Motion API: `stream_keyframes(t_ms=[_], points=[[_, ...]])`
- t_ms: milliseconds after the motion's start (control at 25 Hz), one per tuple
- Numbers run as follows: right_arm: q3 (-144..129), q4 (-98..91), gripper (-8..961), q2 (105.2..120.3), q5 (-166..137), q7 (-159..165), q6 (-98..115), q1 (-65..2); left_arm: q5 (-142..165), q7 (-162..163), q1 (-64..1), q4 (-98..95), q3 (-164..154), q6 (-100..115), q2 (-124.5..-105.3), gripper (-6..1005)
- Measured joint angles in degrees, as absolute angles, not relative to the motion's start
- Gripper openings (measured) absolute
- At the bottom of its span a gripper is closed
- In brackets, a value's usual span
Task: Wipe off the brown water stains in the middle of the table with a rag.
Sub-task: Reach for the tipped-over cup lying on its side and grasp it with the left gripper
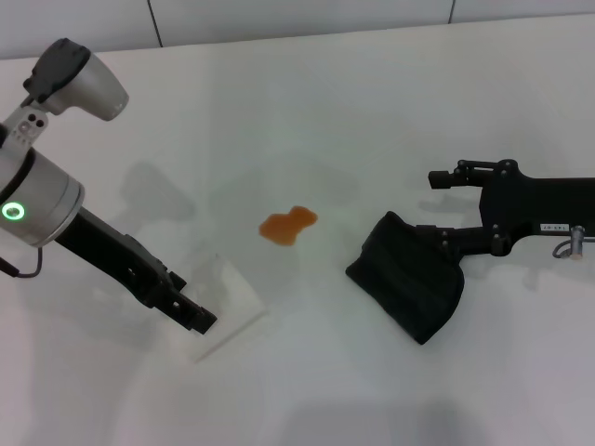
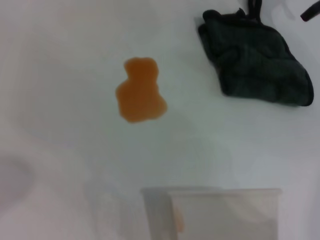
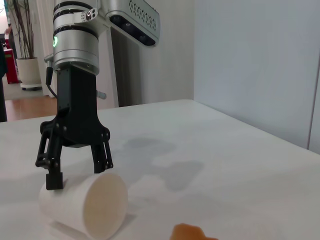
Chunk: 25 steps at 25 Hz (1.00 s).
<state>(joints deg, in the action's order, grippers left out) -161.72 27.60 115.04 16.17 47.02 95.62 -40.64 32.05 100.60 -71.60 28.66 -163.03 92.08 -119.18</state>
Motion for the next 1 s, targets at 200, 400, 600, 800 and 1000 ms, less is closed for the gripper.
stream_keyframes(t_ms=[200, 400, 600, 800, 1000], points=[[-161.7, 27.6, 783, 115.04, 16.2, 47.0, 95.6, -40.6, 32.0, 100.7, -71.4, 28.6, -163.0, 91.7, -119.18, 877], [-161.7, 27.6, 783, 115.04, 16.2, 47.0, 95.6, -40.7, 32.0, 100.7, -71.1, 28.1, -163.0, 91.2, -119.18, 877], [-161.7, 27.6, 782, 115.1, 16.2, 47.0, 95.6, -40.8, 32.0, 100.7, -70.9, 27.3, -163.0, 90.7, -119.18, 876], [-161.7, 27.6, 782, 115.13, 16.2, 47.0, 95.6, -40.8, 32.0, 100.8, -70.6, 26.7, -163.0, 90.0, -119.18, 876], [-161.7, 27.6, 782, 115.13, 16.2, 47.0, 95.6, -40.7, 32.0, 100.8, -70.4, 26.5, -163.0, 89.6, -119.18, 876]])
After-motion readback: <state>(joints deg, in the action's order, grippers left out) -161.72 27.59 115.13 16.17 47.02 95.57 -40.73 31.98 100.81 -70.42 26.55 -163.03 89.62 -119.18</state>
